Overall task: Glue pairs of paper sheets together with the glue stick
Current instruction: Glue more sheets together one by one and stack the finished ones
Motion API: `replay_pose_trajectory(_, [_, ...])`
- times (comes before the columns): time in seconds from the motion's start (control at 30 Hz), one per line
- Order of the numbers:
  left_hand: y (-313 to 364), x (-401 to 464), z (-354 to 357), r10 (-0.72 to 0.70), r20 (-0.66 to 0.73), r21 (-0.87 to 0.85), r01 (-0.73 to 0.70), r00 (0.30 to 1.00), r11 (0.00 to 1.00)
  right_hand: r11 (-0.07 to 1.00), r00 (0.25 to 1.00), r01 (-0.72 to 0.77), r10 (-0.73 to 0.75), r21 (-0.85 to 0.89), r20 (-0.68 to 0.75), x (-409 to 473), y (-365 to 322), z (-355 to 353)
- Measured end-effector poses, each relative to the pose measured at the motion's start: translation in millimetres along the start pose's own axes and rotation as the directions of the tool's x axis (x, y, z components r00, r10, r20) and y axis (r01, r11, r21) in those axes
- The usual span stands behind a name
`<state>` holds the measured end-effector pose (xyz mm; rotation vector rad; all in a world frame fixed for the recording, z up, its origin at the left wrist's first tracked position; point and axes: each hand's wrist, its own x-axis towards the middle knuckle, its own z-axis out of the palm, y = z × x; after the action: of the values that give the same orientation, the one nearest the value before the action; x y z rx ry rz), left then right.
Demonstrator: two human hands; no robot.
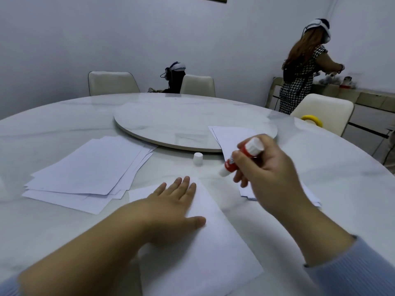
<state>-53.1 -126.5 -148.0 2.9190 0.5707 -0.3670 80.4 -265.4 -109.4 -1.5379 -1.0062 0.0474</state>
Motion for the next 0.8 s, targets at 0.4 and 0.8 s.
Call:
replay_pose_trajectory(0.4, [2.4,-2.6,15.7,0.004,-0.18,-0.003,-0.005,0.984,1.0,0.986,0.972,-0.023,0.06,-0.163,0.227,25.7,40.2,48.7])
replay_pose_trajectory(0.8, [0.7,-0.8,15.0,-0.013,-0.146,0.04,0.019,0.989,0.999,0.934,0.951,0.026,0.087,-0.356,0.296,-1.5,11.4,17.8])
